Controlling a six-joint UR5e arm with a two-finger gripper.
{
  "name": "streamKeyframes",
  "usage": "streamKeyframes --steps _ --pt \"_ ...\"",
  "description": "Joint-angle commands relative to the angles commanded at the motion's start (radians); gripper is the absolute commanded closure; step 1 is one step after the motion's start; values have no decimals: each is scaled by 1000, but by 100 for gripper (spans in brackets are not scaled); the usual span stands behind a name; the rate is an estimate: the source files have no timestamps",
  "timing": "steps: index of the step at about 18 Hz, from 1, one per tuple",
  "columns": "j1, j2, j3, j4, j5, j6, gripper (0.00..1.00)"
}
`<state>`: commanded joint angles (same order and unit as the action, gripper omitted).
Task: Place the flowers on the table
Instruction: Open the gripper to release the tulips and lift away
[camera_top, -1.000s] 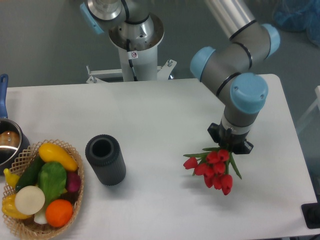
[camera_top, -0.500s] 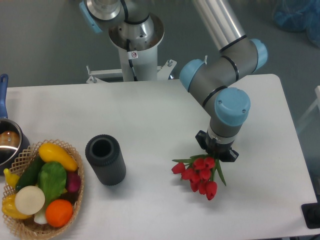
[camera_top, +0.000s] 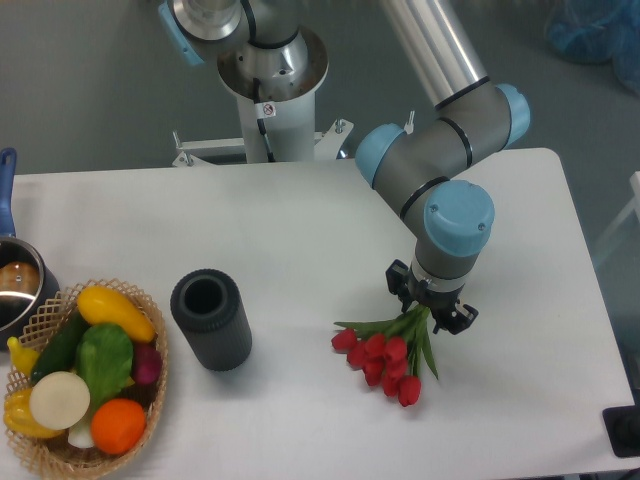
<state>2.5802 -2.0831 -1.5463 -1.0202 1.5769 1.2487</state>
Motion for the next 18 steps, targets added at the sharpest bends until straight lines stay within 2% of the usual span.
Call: streamKeyframes --steps 6,14,18 --pt "17 20 2 11 6 -5 0" --pt "74 104 -14 20 -3 3 0" --pt "94 109 -8 17 -5 3 0"
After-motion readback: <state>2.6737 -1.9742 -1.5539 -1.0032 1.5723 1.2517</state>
